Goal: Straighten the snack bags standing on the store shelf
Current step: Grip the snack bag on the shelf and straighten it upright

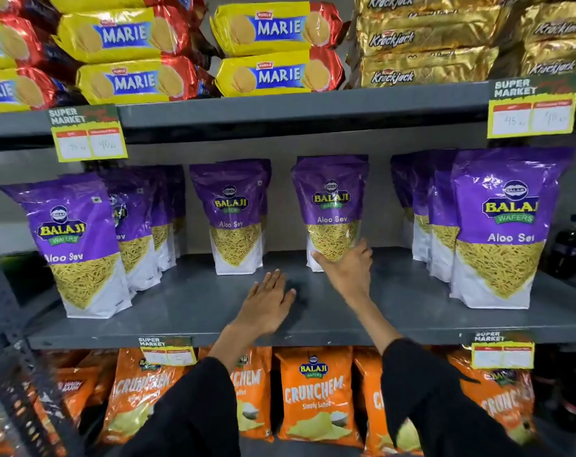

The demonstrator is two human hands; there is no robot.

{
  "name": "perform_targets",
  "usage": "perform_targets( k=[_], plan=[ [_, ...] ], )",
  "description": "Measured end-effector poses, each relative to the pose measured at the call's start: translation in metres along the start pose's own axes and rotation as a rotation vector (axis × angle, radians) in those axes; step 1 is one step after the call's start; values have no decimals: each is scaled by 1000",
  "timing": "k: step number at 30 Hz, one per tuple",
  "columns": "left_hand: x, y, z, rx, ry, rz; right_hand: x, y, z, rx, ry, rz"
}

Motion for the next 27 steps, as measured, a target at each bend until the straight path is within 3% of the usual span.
perform_targets(
  k=[3, 11, 27],
  plan=[
    [8, 10, -7, -14, 38, -81, 14, 16, 6, 102, -26, 17],
    [26, 17, -16, -4, 46, -165, 48, 49, 13, 148, -86, 48],
    [29, 24, -18, 41, 85, -108, 49, 50, 17, 139, -173, 78]
  ],
)
Point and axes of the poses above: each hand's wrist, its own y-axis towards the middle knuckle, its own x-axis out of the palm, z = x × y, the point moved 9 cm from there along y, towards the middle knuckle, and after that the axes turned 6 degrees about -x, right-handed, at the moved point
